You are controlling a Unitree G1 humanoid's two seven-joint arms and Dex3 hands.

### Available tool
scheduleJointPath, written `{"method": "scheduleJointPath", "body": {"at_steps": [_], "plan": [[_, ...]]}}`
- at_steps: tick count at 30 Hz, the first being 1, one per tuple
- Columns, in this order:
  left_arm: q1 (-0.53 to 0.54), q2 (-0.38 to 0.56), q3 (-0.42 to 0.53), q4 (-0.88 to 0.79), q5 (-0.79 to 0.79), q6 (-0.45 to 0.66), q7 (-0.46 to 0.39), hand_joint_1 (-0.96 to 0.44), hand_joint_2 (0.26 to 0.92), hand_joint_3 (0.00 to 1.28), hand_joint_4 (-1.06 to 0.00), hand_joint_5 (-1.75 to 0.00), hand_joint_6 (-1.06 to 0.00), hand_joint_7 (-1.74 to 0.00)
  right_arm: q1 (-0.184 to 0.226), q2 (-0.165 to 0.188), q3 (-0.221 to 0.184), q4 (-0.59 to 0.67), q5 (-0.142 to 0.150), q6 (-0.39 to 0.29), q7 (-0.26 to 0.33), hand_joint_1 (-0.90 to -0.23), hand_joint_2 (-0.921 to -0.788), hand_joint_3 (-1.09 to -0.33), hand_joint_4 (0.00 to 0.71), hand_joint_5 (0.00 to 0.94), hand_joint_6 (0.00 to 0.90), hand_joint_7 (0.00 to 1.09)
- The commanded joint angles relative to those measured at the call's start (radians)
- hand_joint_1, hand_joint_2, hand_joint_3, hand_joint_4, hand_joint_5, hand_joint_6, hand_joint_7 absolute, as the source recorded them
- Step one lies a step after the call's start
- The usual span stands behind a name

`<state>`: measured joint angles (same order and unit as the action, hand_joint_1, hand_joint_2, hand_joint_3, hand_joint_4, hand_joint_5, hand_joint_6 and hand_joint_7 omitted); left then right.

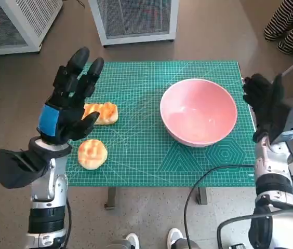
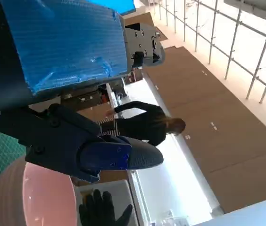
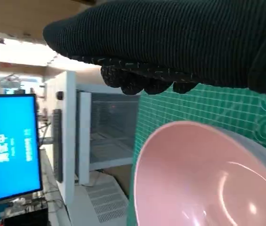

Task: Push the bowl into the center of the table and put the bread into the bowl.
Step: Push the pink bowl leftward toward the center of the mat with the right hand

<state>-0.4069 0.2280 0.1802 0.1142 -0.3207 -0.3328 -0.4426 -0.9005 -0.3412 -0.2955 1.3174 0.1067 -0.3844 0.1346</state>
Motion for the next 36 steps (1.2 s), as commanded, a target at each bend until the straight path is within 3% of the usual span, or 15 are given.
{"method": "scheduleJointPath", "body": {"at_steps": [1, 12, 29, 36], "plan": [[0.019, 0.012, 0.013, -0.013, -0.007, -0.007, -0.002, -0.64, 0.921, 0.34, -0.22, -0.01, 0.0, -0.36, 0.036, 0.026, 0.007, 0.019, -0.023, 0.035, -0.023, -0.537, -0.921, -0.751, 0.168, 0.013, 0.042, 0.38], [0.036, 0.022, 0.022, -0.034, 0.008, -0.002, 0.014, -0.65, 0.921, 0.34, -0.22, -0.01, 0.0, -0.37, 0.026, 0.061, -0.006, 0.019, -0.023, 0.061, -0.02, -0.539, -0.921, -0.748, 0.184, 0.007, 0.078, 0.31], [0.061, 0.042, 0.037, -0.055, -0.01, 0.004, 0.01, -0.65, 0.921, 0.34, -0.22, -0.01, -0.02, -0.37, 0.012, 0.099, -0.021, 0.017, -0.018, 0.055, 0.007, -0.563, -0.921, -0.73, 0.199, 0.008, 0.121, 0.33], [0.071, 0.046, 0.042, -0.064, -0.012, 0.012, 0.012, -0.66, 0.921, 0.34, -0.22, 0.0, -0.02, -0.37, 0.006, 0.111, -0.003, 0.016, -0.039, 0.048, 0.0, -0.552, -0.921, -0.731, 0.183, 0.001, 0.11, 0.33]]}}
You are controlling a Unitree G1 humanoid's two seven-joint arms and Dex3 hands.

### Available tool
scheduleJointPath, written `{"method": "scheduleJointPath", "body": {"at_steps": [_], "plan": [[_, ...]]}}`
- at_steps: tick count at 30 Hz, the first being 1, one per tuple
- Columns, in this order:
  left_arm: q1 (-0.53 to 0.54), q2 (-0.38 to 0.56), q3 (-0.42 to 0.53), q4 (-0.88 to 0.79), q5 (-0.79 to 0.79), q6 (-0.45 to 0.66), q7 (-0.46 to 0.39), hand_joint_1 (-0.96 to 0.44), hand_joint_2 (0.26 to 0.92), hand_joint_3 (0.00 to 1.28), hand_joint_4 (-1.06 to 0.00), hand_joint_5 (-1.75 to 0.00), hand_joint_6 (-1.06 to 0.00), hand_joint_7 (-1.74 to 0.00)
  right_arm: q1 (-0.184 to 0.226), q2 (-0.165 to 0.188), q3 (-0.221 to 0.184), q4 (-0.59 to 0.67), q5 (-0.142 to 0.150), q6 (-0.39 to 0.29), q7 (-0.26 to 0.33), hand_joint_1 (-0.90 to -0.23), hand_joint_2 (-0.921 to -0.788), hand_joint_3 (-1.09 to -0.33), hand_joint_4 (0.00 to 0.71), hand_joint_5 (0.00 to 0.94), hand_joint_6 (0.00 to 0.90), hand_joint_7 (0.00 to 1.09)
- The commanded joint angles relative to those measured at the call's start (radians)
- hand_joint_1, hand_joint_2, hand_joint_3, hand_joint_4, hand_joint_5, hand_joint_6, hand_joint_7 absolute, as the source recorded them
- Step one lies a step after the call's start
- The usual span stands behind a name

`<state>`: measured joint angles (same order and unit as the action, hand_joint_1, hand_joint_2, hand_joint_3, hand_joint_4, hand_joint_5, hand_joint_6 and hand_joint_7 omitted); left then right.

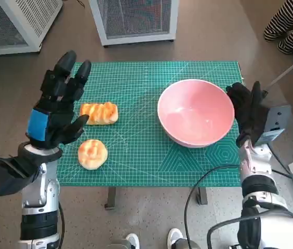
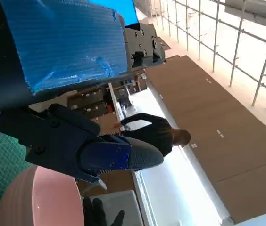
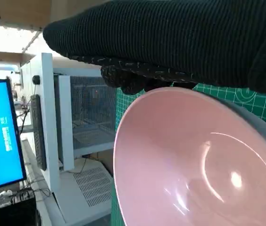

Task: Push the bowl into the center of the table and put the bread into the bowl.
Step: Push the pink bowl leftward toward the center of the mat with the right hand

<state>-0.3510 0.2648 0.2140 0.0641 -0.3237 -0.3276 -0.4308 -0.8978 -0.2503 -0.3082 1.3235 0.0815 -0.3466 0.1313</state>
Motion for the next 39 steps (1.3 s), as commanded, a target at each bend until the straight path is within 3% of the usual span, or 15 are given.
{"method": "scheduleJointPath", "body": {"at_steps": [1, 8, 20, 39], "plan": [[0.016, 0.01, 0.009, -0.017, -0.01, 0.01, 0.001, -0.66, 0.921, 0.34, -0.22, 0.0, -0.02, -0.37, 0.002, 0.022, 0.012, 0.01, -0.017, 0.01, 0.003, -0.544, -0.921, -0.737, 0.178, 0.0, 0.108, 0.33], [0.027, 0.013, 0.015, -0.036, -0.01, 0.023, 0.01, -0.67, 0.921, 0.34, -0.22, 0.0, -0.02, -0.36, -0.014, 0.04, 0.024, 0.008, -0.023, 0.003, -0.002, -0.511, -0.921, -0.777, 0.17, 0.001, 0.099, 0.33], [0.043, 0.014, 0.024, -0.055, -0.011, 0.033, 0.016, -0.67, 0.921, 0.34, -0.22, 0.0, -0.03, -0.35, -0.046, 0.086, 0.029, 0.008, -0.018, 0.009, -0.002, -0.508, -0.921, -0.81, 0.162, 0.0, 0.063, 0.34], [0.073, 0.014, 0.044, -0.069, 0.005, 0.014, 0.035, -0.65, 0.921, 0.33, -0.23, 0.0, -0.04, -0.33, -0.075, 0.127, 0.059, 0.017, -0.038, 0.039, -0.003, -0.529, -0.921, -0.811, 0.152, 0.0, 0.052, 0.35]]}}
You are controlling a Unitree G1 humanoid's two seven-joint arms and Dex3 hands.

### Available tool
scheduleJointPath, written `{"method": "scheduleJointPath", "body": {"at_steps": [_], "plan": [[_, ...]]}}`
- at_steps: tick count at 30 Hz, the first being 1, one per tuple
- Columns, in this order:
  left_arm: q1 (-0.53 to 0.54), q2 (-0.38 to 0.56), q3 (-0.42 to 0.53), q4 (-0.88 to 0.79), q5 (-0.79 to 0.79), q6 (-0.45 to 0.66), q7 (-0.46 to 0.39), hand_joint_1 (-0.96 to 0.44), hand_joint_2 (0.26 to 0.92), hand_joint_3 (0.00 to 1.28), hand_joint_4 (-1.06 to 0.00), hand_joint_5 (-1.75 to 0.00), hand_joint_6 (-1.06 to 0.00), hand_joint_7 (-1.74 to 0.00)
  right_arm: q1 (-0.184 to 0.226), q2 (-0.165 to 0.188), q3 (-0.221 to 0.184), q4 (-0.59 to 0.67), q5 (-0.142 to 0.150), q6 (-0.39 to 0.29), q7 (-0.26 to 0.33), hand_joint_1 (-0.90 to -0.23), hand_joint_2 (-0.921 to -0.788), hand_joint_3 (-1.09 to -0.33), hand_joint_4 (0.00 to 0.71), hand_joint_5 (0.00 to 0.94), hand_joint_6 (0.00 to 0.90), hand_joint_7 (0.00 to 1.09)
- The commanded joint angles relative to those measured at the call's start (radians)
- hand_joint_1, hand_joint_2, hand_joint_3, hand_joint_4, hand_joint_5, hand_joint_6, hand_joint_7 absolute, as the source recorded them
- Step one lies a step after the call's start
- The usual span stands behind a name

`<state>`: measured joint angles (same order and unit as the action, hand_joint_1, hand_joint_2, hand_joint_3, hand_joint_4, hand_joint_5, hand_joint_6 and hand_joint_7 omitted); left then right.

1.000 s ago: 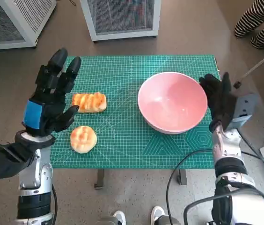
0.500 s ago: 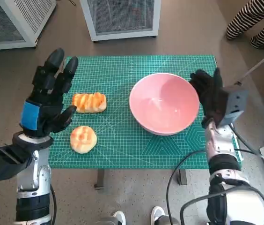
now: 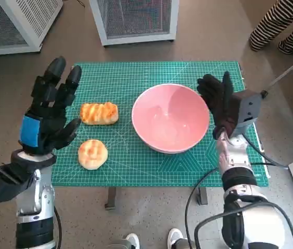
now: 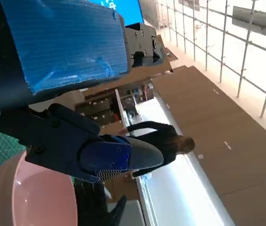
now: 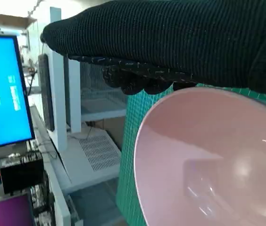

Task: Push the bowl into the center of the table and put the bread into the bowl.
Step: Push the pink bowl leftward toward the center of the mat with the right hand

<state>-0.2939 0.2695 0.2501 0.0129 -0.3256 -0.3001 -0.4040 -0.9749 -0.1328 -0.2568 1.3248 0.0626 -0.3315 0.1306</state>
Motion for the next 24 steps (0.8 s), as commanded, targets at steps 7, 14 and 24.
{"method": "scheduleJointPath", "body": {"at_steps": [7, 14, 24], "plan": [[0.023, 0.012, 0.011, -0.021, 0.019, -0.021, 0.022, -0.67, 0.921, 0.34, -0.23, -0.01, -0.04, -0.32, -0.002, 0.01, 0.001, 0.019, -0.024, 0.038, 0.005, -0.539, -0.921, -0.813, 0.158, 0.004, 0.065, 0.35], [0.021, 0.012, 0.012, -0.015, 0.025, -0.023, 0.031, -0.68, 0.921, 0.34, -0.24, -0.01, -0.05, -0.31, -0.005, 0.013, -0.002, 0.016, -0.027, 0.039, 0.009, -0.552, -0.921, -0.812, 0.165, 0.006, 0.077, 0.35], [0.021, 0.008, 0.005, -0.016, 0.026, -0.023, 0.04, -0.68, 0.921, 0.34, -0.24, -0.01, -0.05, -0.29, -0.02, -0.012, -0.002, 0.006, -0.03, 0.013, 0.015, -0.537, -0.921, -0.809, 0.166, 0.004, 0.086, 0.35]]}}
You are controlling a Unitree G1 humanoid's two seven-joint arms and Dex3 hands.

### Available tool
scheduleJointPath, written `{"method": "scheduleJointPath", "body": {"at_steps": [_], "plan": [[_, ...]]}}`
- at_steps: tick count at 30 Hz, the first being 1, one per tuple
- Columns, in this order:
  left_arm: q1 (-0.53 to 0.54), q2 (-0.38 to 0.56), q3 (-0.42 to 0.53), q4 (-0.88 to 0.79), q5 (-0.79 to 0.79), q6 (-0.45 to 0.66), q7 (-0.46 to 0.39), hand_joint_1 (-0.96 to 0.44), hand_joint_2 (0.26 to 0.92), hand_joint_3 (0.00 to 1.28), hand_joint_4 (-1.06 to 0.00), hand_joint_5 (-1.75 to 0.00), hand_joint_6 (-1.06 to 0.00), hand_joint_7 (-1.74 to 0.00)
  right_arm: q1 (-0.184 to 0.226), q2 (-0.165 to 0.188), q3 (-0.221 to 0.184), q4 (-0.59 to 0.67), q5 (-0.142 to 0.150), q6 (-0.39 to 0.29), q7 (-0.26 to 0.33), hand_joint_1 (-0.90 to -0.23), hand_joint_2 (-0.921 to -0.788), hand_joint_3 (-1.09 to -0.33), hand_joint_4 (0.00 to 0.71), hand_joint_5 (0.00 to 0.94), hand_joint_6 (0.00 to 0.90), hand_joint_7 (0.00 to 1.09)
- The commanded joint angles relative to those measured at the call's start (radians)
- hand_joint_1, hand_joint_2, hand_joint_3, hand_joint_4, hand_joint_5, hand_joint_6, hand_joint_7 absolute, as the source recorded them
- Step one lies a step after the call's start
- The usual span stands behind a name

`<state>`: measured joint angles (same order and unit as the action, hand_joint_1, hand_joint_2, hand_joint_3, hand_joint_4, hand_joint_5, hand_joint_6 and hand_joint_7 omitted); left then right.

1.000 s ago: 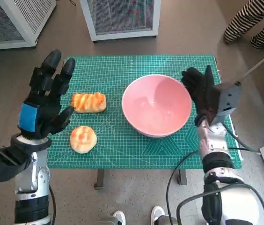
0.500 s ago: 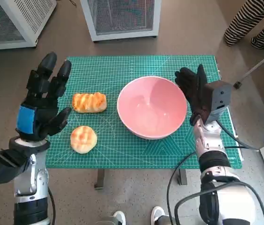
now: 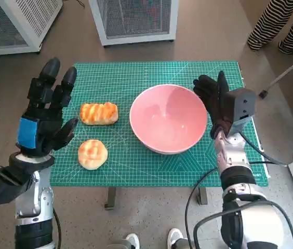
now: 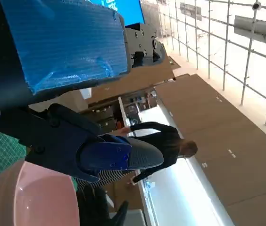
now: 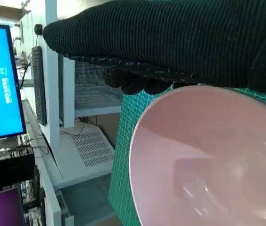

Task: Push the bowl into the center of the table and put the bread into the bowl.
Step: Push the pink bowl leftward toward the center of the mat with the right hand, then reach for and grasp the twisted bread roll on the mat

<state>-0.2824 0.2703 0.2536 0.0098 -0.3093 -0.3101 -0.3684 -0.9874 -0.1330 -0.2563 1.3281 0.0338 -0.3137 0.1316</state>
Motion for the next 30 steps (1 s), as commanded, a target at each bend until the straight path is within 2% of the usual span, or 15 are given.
{"method": "scheduleJointPath", "body": {"at_steps": [1, 7, 9, 13, 16, 22, 26, 30], "plan": [[0.01, 0.007, 0.001, -0.012, 0.009, -0.013, 0.004, -0.68, 0.921, 0.34, -0.24, 0.0, -0.06, -0.29, -0.009, -0.014, -0.005, 0.001, 0.001, -0.009, 0.016, -0.534, -0.921, -0.806, 0.166, 0.004, 0.086, 0.35], [0.003, 0.009, 0.002, -0.005, 0.009, -0.012, 0.003, -0.69, 0.921, 0.34, -0.24, 0.0, -0.06, -0.29, -0.026, -0.023, -0.013, -0.032, 0.02, -0.091, 0.053, -0.521, -0.921, -0.797, 0.167, 0.003, 0.075, 0.38], [-0.001, 0.012, 0.002, 0.001, 0.013, -0.014, 0.004, -0.69, 0.921, 0.34, -0.24, 0.0, -0.06, -0.28, -0.027, -0.027, -0.016, -0.043, 0.027, -0.135, 0.076, -0.528, -0.921, -0.791, 0.169, 0.002, 0.057, 0.42], [-0.017, 0.021, 0.0, 0.019, 0.04, -0.022, 0.013, -0.69, 0.921, 0.34, -0.24, 0.0, -0.06, -0.28, -0.021, -0.034, -0.027, -0.082, 0.053, -0.266, 0.152, -0.558, -0.921, -0.773, 0.171, 0.001, 0.035, 0.47], [-0.035, 0.04, -0.003, 0.037, 0.087, -0.033, 0.025, -0.7, 0.921, 0.34, -0.24, 0.0, -0.07, -0.28, -0.013, -0.03, -0.05, -0.125, 0.111, -0.367, 0.254, -0.586, -0.921, -0.751, 0.188, 0.009, 0.03, 0.49], [-0.07, 0.108, -0.022, 0.051, 0.195, -0.021, 0.035, -0.7, 0.921, 0.35, -0.24, 0.0, -0.07, -0.27, 0.021, -0.005, -0.068, -0.246, 0.225, -0.502, 0.435, -0.596, -0.921, -0.734, 0.224, 0.018, 0.025, 0.54], [-0.09, 0.169, -0.048, 0.029, 0.278, 0.048, 0.037, -0.67, 0.921, 0.33, -0.21, 0.0, -0.07, -0.27, 0.055, 0.005, -0.056, -0.339, 0.277, -0.553, 0.504, -0.585, -0.921, -0.731, 0.232, 0.017, 0.022, 0.56], [-0.119, 0.233, -0.082, 0.001, 0.364, 0.148, 0.03, -0.66, 0.921, 0.31, -0.18, 0.0, -0.06, -0.28, 0.091, 0.011, -0.043, -0.422, 0.33, -0.567, 0.563, -0.583, -0.921, -0.729, 0.235, 0.016, 0.028, 0.57]]}}
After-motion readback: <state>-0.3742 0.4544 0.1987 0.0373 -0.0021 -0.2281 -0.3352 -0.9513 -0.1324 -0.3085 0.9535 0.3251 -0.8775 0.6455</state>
